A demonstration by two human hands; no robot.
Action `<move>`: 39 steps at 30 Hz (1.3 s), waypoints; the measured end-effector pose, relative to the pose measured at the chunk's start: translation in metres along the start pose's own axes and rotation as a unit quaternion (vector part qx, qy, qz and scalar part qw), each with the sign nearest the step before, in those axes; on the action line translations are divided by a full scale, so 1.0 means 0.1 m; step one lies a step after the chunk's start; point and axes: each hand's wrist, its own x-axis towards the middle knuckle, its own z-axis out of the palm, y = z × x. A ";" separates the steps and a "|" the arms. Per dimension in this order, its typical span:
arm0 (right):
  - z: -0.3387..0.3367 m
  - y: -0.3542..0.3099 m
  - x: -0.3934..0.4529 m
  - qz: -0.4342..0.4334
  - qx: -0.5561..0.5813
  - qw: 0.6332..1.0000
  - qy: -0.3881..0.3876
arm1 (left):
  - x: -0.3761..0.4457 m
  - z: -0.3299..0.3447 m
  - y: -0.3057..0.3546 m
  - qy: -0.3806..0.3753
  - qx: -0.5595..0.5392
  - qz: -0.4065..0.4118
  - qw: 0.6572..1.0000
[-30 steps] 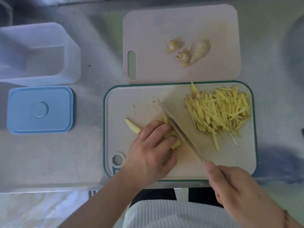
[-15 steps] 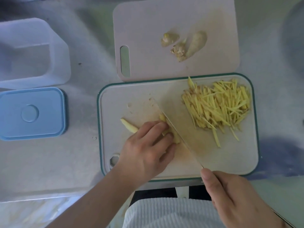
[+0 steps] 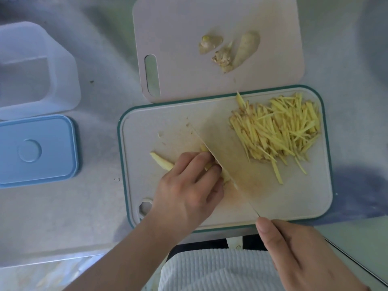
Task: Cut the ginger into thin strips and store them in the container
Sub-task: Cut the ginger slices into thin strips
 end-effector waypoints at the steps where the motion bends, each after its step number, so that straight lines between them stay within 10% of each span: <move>1: 0.00 -0.01 -0.01 -0.013 -0.003 1.000 0.003 | 0.00 0.00 0.00 0.002 -0.002 -0.002 1.000; 39: -0.05 -0.01 0.19 0.035 0.020 0.994 -0.098 | 0.01 -0.03 0.00 -0.017 -0.002 -0.001 1.000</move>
